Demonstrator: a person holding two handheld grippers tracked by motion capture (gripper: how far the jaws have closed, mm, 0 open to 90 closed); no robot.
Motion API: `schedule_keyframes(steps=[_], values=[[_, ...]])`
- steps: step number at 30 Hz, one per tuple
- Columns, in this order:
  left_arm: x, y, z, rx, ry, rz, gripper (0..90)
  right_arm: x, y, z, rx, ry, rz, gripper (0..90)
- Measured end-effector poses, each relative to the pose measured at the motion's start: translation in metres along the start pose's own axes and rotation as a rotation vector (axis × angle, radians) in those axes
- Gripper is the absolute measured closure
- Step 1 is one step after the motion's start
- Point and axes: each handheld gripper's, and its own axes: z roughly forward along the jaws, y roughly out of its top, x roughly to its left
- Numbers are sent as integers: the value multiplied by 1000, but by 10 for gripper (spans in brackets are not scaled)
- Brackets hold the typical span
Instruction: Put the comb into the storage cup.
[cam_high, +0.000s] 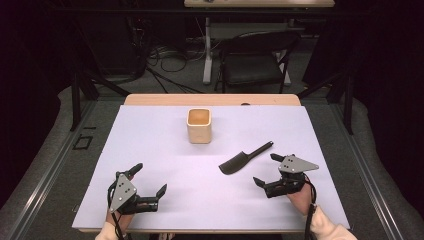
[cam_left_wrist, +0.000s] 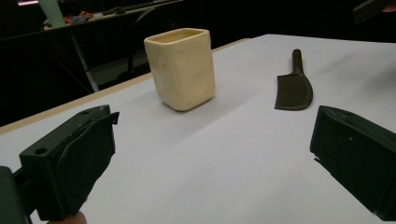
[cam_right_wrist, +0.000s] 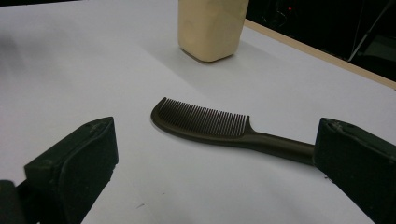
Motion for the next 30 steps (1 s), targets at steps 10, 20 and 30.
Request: schedule_keyframes(steps=[10,20,30], values=[[0,0,0,-1,-2,2,1,-10,3,12,11,-7,4,0],[0,0,1,4,-2,0,1,-24,7,19,25,-32,17,0],[1,-1,2,6,-4,1,1,-40,9,31,51,-56,37,0]])
